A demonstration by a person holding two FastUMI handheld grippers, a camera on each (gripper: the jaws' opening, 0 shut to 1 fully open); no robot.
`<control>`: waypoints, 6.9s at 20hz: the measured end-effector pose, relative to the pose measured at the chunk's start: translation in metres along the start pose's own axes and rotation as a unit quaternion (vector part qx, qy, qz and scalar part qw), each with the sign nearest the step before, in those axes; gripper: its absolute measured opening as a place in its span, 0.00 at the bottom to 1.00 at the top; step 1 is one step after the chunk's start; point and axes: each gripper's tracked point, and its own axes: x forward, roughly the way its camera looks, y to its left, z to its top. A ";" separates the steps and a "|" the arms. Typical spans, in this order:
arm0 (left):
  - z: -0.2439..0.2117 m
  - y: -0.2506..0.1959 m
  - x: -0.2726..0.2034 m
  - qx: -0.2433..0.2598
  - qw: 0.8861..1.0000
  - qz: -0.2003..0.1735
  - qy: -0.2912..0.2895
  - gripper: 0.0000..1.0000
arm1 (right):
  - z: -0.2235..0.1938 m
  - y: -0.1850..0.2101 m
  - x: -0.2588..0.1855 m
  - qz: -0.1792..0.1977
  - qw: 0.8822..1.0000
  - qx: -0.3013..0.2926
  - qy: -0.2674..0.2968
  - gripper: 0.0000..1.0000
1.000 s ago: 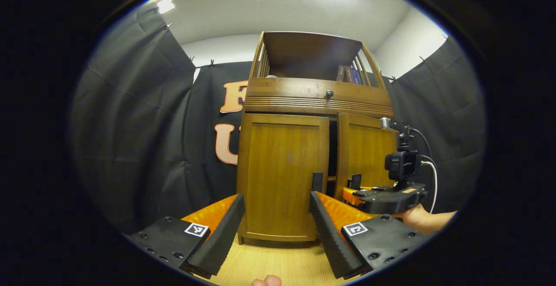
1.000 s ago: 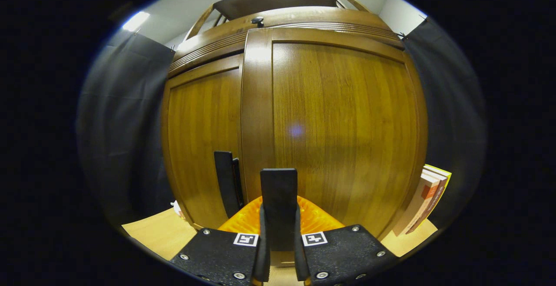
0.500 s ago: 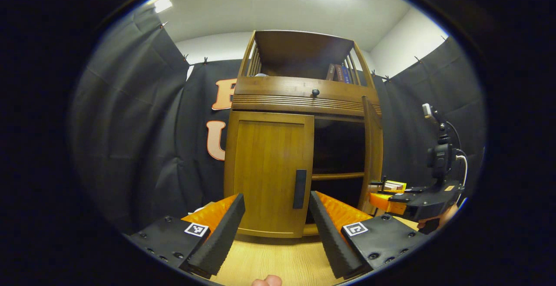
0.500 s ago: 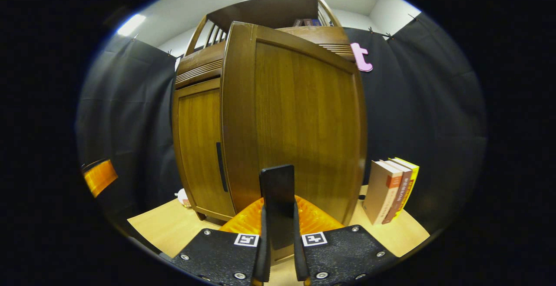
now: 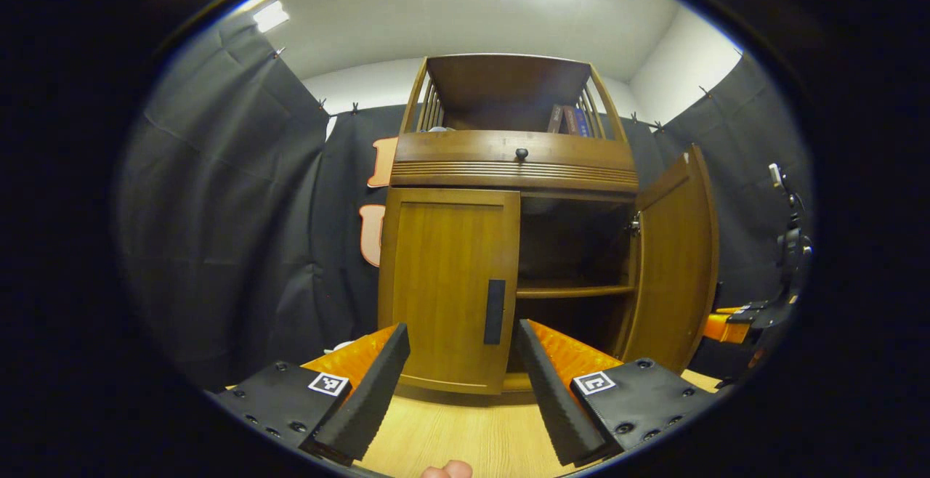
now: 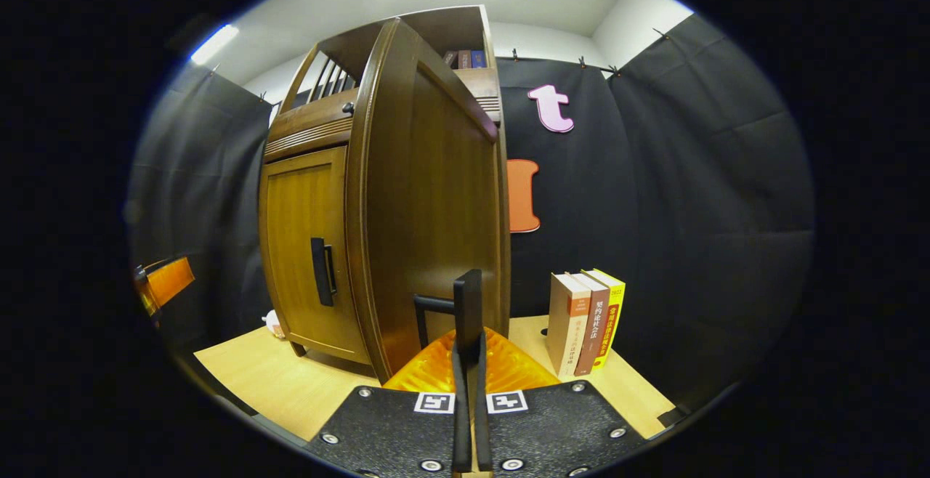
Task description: Open the right door of the double-door shoe cabinet with the right hand, and open the left door with the left hand.
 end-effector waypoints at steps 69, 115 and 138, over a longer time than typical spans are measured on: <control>-0.098 -0.047 0.226 0.017 0.992 -0.088 0.085 0.34 | 0.000 -0.077 -0.123 -0.134 0.991 0.014 -0.017 0.86; 0.000 0.177 0.013 0.009 0.999 -0.030 0.016 0.13 | 0.011 -0.029 -0.058 -0.014 0.999 0.030 0.007 0.92; -0.029 0.069 0.020 0.029 0.998 0.041 0.035 0.93 | 0.013 -0.031 -0.068 -0.032 0.999 0.017 -0.018 1.00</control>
